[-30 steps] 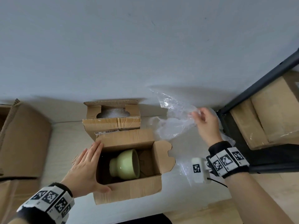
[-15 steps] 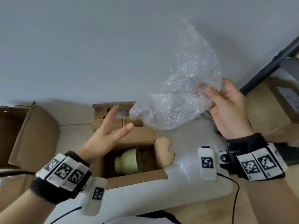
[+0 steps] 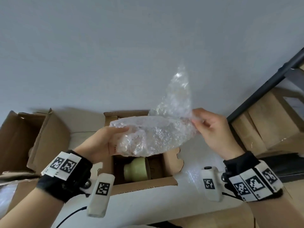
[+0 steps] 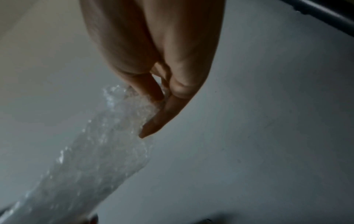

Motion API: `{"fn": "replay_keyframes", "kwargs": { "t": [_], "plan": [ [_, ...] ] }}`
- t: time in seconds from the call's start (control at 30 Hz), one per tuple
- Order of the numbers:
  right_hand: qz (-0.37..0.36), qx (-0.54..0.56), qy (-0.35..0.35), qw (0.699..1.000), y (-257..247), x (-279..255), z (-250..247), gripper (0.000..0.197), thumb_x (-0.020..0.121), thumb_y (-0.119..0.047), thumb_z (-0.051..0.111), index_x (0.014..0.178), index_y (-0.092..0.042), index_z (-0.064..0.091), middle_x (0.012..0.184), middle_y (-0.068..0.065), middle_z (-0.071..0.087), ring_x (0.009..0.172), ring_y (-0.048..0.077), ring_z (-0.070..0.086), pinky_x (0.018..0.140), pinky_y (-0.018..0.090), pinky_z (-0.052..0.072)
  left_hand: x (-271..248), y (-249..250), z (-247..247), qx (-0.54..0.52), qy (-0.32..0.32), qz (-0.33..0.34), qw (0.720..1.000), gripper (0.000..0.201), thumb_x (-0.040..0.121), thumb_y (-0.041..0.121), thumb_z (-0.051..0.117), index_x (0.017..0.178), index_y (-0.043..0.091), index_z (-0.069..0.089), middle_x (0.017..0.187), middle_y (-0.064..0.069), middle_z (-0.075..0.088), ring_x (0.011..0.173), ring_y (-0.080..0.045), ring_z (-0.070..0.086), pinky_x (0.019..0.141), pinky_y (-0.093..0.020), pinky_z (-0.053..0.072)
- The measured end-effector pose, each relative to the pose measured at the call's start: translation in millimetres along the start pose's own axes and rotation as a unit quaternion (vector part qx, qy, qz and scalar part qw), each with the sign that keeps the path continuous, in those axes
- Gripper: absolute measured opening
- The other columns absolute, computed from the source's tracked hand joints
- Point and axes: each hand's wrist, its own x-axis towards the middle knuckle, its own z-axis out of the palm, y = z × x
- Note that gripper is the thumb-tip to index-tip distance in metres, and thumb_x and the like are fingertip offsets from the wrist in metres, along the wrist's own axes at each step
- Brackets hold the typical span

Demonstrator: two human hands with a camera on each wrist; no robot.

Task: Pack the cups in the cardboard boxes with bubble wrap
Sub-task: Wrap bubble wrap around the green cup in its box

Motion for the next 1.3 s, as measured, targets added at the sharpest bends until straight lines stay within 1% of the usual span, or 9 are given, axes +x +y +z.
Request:
{"fn": "replay_keyframes", "kwargs": {
  "t": [0.17,0.43,0.6,0.73,0.87,1.0,1.1,1.23,1.3],
  "plan": [
    [-0.048,-0.131,-0.098,0.985,3,-7,23,0.066,0.073,0.032,0.037,0.095,-0.018,0.075,0.110,0.002,0.062,0.107,0.010,0.058,0.097,0.026,0.046,-11,0,-20,-0.112,-0.018,0.010,0.994,0.039,0.078,0.015,0.061,0.115,0.002,0.066,0.113,-0.019,0.067,0.086,-0.028,0.070,0.068,-0.035,0.057],
    [-0.059,-0.306,-0.163,0.936,-1,-20,67,0.051,0.078,0.014,0.048,0.120,-0.011,0.064,0.140,0.003,0.045,0.117,0.025,0.054,0.093,0.036,0.050,-21,-1,-11,-0.082,0.013,0.085,0.993,0.033,0.092,0.027,0.052,0.119,0.011,0.063,0.119,-0.014,0.065,0.096,-0.025,0.068,0.065,-0.031,0.056],
    [0.041,-0.164,-0.105,0.980,-8,-24,99,0.055,0.081,0.010,0.048,0.133,-0.007,0.049,0.138,0.003,0.048,0.124,0.017,0.050,0.102,0.030,0.043,-29,-10,19,0.097,0.053,0.187,0.976,0.040,0.079,0.039,0.065,0.115,0.021,0.063,0.111,-0.005,0.068,0.102,-0.020,0.066,0.078,-0.032,0.054],
    [0.206,0.145,0.013,0.968,-15,-29,108,0.048,0.083,0.016,0.053,0.119,-0.016,0.049,0.117,0.007,0.061,0.113,0.019,0.059,0.089,0.024,0.050,-31,-34,27,0.372,0.047,0.301,0.877,0.065,0.074,0.042,0.074,0.132,0.032,0.048,0.140,0.015,0.046,0.127,0.002,0.043,0.105,-0.023,0.036],
    [0.253,0.336,0.047,0.906,-19,-34,105,0.051,0.084,0.014,0.053,0.124,-0.019,0.054,0.105,0.012,0.068,0.098,0.020,0.066,0.080,0.028,0.054,-23,-55,22,0.532,0.095,0.344,0.768,0.058,0.087,0.034,0.064,0.138,0.039,0.036,0.153,0.016,0.016,0.145,-0.018,0.008,0.116,-0.048,0.013],
    [0.239,0.316,0.023,0.918,-18,-36,103,0.052,0.086,0.004,0.062,0.126,-0.028,0.057,0.108,0.014,0.065,0.097,0.020,0.067,0.080,0.026,0.053,-19,-64,20,0.427,0.047,0.317,0.846,0.055,0.084,0.044,0.063,0.131,0.051,0.035,0.154,0.012,0.009,0.130,0.022,-0.002,0.097,0.005,0.010],
    [0.219,0.215,0.012,0.952,-14,-34,100,0.047,0.082,-0.008,0.072,0.122,-0.029,0.060,0.108,0.010,0.064,0.093,0.015,0.068,0.075,0.023,0.055,-18,-68,24,0.447,0.047,0.294,0.843,0.074,0.064,0.059,0.074,0.124,0.056,0.029,0.142,0.016,0.017,0.119,0.016,0.016,0.083,0.007,0.020],
    [0.178,0.123,-0.014,0.976,-7,-25,88,0.042,0.077,-0.025,0.077,0.117,-0.023,0.063,0.107,0.002,0.063,0.092,0.013,0.067,0.077,0.029,0.057,-13,-67,30,0.439,0.098,0.311,0.837,0.053,0.075,0.033,0.076,0.121,0.033,0.052,0.117,0.016,0.045,0.102,0.025,0.035,0.080,0.007,0.030],
    [0.147,0.074,-0.052,0.985,-1,-19,75,0.053,0.072,-0.043,0.075,0.121,-0.033,0.059,0.117,-0.011,0.060,0.102,0.001,0.060,0.086,0.021,0.052,-12,-64,32,0.396,0.120,0.305,0.858,0.043,0.079,0.022,0.074,0.112,0.040,0.052,0.103,0.027,0.054,0.099,0.028,0.041,0.078,0.006,0.032]
  ]
}}
